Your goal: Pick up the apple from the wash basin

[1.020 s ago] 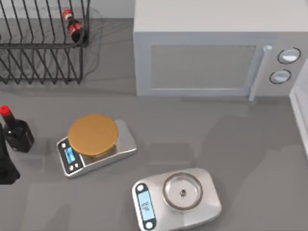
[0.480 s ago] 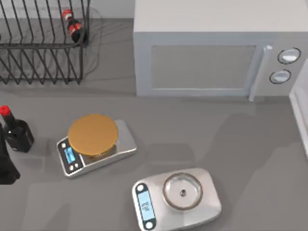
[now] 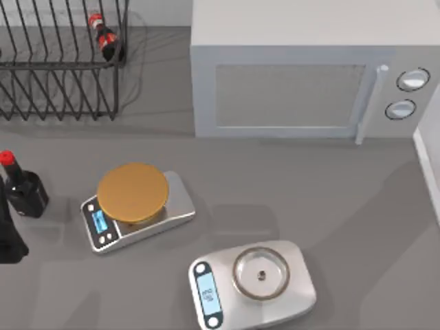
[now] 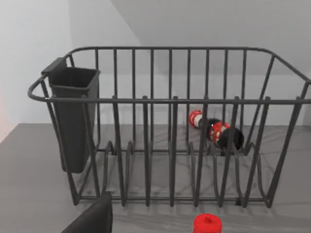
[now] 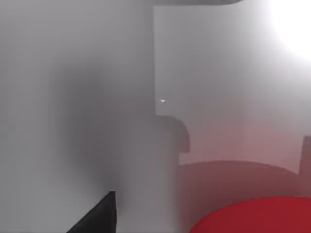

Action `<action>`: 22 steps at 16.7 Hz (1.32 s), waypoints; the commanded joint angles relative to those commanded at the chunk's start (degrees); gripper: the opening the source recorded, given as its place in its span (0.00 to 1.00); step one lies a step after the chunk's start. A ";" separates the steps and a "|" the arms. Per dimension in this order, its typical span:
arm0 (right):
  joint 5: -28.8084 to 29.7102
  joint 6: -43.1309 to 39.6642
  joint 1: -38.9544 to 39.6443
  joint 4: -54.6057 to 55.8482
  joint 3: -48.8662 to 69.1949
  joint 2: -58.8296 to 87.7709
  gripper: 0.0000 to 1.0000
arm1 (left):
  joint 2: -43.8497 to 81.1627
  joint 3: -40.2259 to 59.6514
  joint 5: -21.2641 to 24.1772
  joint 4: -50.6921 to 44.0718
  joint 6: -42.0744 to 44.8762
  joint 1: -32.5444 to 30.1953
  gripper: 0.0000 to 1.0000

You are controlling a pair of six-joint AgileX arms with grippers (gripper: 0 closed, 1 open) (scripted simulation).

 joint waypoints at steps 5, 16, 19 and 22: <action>0.02 0.03 -0.03 2.74 -1.40 2.21 1.00 | 0.00 0.00 0.00 0.00 0.00 0.00 1.00; 0.02 0.03 -0.03 2.74 -1.40 2.21 0.25 | 0.00 0.00 0.00 0.00 0.00 0.00 1.00; 0.02 0.03 -0.03 2.74 -1.40 2.21 0.02 | 0.00 0.00 0.00 0.00 0.00 0.00 1.00; 0.02 0.03 -0.03 2.74 -1.40 2.21 0.00 | 0.00 0.00 0.00 0.00 0.00 0.00 1.00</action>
